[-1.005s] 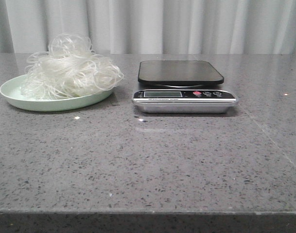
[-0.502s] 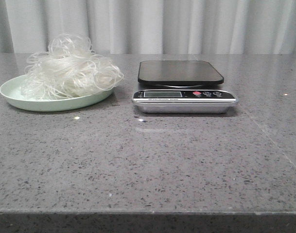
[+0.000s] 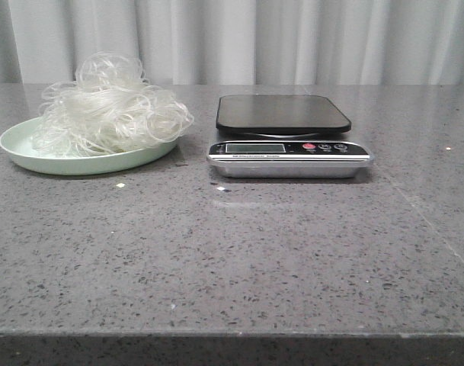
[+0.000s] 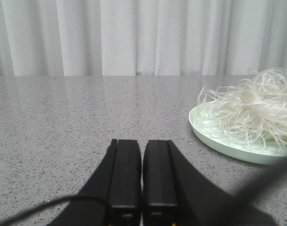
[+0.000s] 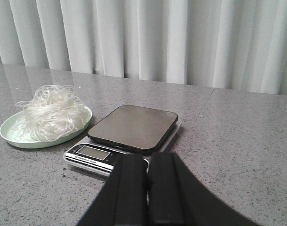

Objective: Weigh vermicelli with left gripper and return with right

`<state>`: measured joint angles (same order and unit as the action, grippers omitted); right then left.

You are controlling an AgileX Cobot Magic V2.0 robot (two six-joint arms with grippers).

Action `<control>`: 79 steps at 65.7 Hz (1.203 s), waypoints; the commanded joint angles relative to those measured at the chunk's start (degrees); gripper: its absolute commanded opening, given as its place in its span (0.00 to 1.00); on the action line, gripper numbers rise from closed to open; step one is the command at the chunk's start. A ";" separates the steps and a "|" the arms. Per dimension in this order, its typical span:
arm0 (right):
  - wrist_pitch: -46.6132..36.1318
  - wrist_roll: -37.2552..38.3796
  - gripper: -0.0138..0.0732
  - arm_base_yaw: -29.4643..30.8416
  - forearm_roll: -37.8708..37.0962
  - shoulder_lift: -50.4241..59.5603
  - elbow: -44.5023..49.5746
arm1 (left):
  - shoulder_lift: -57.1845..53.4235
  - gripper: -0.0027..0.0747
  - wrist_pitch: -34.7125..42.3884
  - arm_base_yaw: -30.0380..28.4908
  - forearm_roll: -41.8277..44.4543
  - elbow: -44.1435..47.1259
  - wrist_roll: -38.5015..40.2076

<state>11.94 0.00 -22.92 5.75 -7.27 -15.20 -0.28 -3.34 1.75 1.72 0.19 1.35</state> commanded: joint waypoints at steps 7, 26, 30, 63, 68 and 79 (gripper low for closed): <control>-4.38 -0.47 0.35 0.29 -0.53 -0.60 -1.65 | -1.23 0.20 4.70 -0.05 0.01 0.45 0.29; -4.38 -0.47 0.35 0.29 -0.53 -0.60 -1.65 | -1.23 0.20 4.70 -0.05 0.01 0.45 0.29; -4.38 -0.47 0.35 0.29 -0.53 -0.60 -1.65 | -1.23 0.20 4.70 -0.05 0.01 0.45 0.29; -16.81 -0.47 0.35 18.31 -0.53 1.08 12.23 | -1.23 0.20 4.70 -0.05 0.01 0.45 0.29; -19.18 -0.47 0.35 19.72 -0.53 2.62 15.05 | -1.23 0.20 4.70 -0.05 0.01 0.45 0.29; -18.75 -0.47 0.35 20.24 -0.59 9.02 16.34 | -1.11 0.20 4.70 -0.05 0.01 0.45 0.29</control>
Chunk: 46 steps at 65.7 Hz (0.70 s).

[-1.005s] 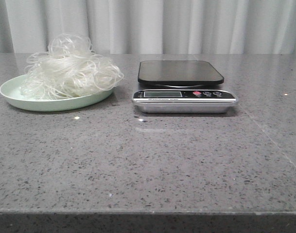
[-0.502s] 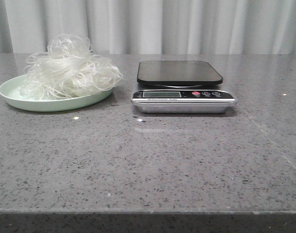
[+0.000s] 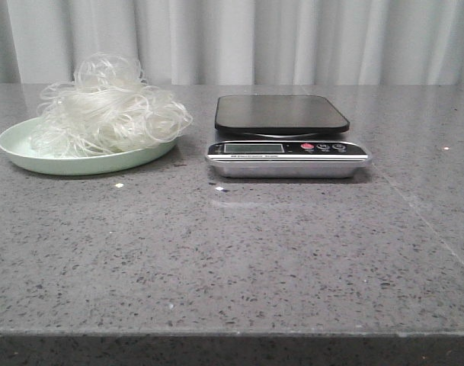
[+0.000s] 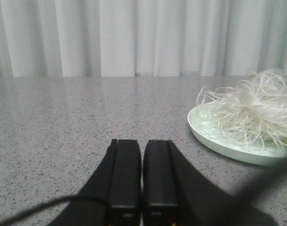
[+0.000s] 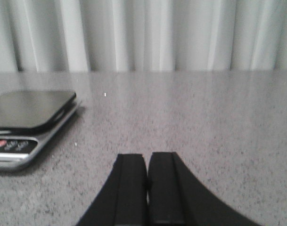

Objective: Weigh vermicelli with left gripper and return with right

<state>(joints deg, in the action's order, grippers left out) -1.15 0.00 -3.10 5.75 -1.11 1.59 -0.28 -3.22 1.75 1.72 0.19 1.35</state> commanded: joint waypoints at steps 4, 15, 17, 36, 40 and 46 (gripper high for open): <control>-6.55 -0.47 0.35 0.49 -0.59 2.57 -0.45 | -1.11 0.20 4.59 -0.05 0.01 0.45 0.29; -6.74 -0.47 0.35 0.49 -0.59 2.67 -0.45 | -1.11 0.20 4.59 -0.05 0.01 0.45 0.29; -6.74 -0.47 0.35 0.49 -0.59 2.67 -0.45 | -1.11 0.20 4.59 -0.05 0.01 0.45 0.29; -6.74 -0.47 0.35 0.49 -0.59 2.67 -0.45 | -1.11 0.20 4.59 -0.05 0.01 0.45 0.29; -6.74 -0.47 0.35 0.49 -0.59 2.67 -0.45 | -1.11 0.20 4.59 -0.05 0.01 0.45 0.29; -6.74 -0.47 0.35 0.49 -0.59 2.67 -0.45 | -1.11 0.20 4.59 -0.05 0.01 0.45 0.29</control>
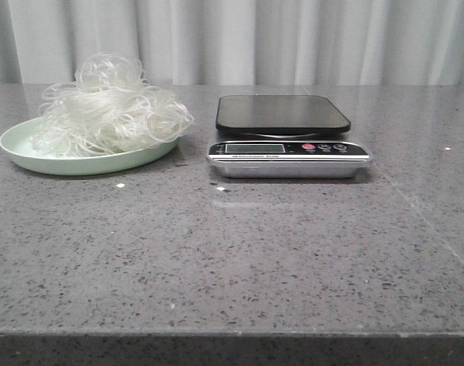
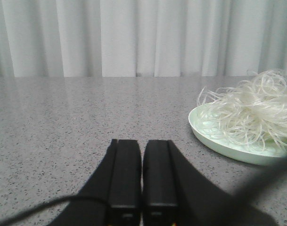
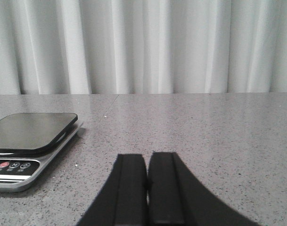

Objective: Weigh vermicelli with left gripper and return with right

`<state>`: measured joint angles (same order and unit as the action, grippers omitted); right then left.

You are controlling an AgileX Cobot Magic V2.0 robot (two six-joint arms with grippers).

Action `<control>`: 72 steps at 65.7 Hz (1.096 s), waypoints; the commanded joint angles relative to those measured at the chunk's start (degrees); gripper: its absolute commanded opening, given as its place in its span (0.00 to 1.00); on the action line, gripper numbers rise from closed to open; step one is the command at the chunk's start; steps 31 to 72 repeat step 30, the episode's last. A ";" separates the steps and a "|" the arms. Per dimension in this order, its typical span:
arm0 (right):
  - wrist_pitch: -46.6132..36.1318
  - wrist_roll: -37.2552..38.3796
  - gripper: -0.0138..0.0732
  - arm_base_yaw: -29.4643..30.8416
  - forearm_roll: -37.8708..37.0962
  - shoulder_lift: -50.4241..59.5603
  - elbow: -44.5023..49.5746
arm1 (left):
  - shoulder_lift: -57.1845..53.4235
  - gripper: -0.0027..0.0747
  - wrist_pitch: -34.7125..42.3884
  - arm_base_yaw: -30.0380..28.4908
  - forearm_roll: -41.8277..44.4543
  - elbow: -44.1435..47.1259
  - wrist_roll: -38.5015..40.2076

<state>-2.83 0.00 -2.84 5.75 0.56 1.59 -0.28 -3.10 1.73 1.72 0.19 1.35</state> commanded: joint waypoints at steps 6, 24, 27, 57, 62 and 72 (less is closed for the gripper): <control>-5.06 -0.47 0.35 0.22 -0.59 1.01 -0.45 | -1.11 0.20 4.47 -0.03 0.01 0.45 0.29; -5.06 -0.47 0.35 0.22 -0.59 1.01 -0.45 | -1.11 0.20 4.47 -0.03 0.01 0.45 0.29; -5.06 -0.47 0.35 0.22 -0.59 1.01 -0.45 | -1.11 0.20 4.47 -0.03 0.01 0.45 0.29; -5.06 -0.47 0.35 0.22 -0.59 1.01 -0.45 | -1.11 0.20 4.47 -0.03 0.01 0.45 0.29; -5.06 -0.47 0.35 0.22 -0.59 1.01 -0.45 | -1.11 0.20 4.47 -0.03 0.01 0.45 0.29; -5.06 -0.47 0.35 0.22 -0.59 1.01 -0.45 | -1.11 0.20 4.47 -0.03 0.01 0.45 0.29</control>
